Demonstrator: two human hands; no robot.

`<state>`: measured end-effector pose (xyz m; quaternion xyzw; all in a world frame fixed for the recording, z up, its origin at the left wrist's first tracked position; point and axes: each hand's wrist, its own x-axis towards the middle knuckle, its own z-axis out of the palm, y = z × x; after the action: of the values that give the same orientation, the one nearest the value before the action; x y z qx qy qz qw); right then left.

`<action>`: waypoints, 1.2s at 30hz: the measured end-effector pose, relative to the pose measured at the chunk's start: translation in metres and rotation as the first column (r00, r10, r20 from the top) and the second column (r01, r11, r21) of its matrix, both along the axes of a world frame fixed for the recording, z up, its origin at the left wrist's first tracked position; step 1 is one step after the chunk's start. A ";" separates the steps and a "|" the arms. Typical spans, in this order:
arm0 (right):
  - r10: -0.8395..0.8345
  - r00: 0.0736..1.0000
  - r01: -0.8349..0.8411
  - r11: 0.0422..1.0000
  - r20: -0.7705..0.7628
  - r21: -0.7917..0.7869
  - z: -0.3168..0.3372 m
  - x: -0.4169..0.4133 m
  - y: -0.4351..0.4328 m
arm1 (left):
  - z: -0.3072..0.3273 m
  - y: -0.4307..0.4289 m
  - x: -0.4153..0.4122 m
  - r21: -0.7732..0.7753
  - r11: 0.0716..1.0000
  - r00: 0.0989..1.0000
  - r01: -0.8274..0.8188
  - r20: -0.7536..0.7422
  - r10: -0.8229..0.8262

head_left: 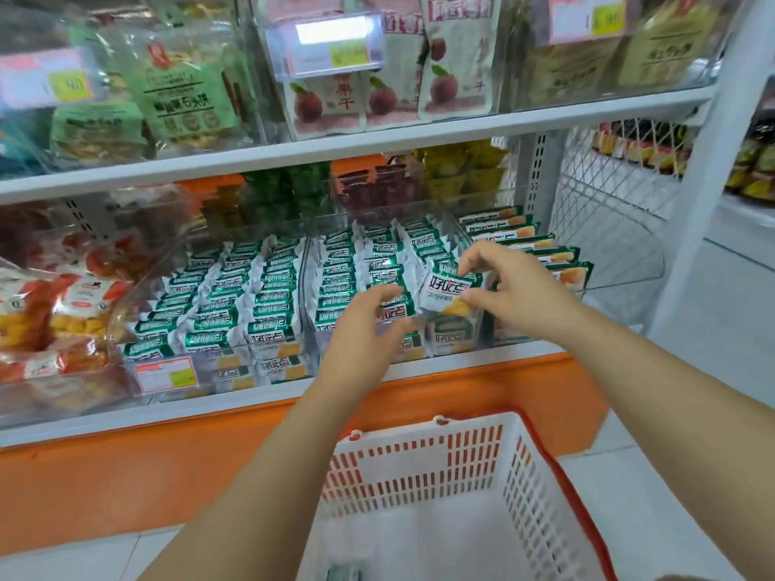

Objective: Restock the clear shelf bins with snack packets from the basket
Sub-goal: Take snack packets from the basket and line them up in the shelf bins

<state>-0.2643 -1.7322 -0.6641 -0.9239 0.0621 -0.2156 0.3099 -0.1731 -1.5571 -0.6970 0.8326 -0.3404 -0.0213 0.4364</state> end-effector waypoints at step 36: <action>-0.199 0.944 0.175 0.978 -0.264 -0.112 -0.209 0.011 0.105 | -0.210 0.109 -0.014 0.469 0.862 0.964 -0.192 -0.073 0.255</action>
<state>-0.2537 -1.6268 -0.8727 -0.9473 0.1823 -0.1169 0.2359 -0.1870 -1.4478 -0.9066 0.9425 -0.1971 -0.1051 0.2488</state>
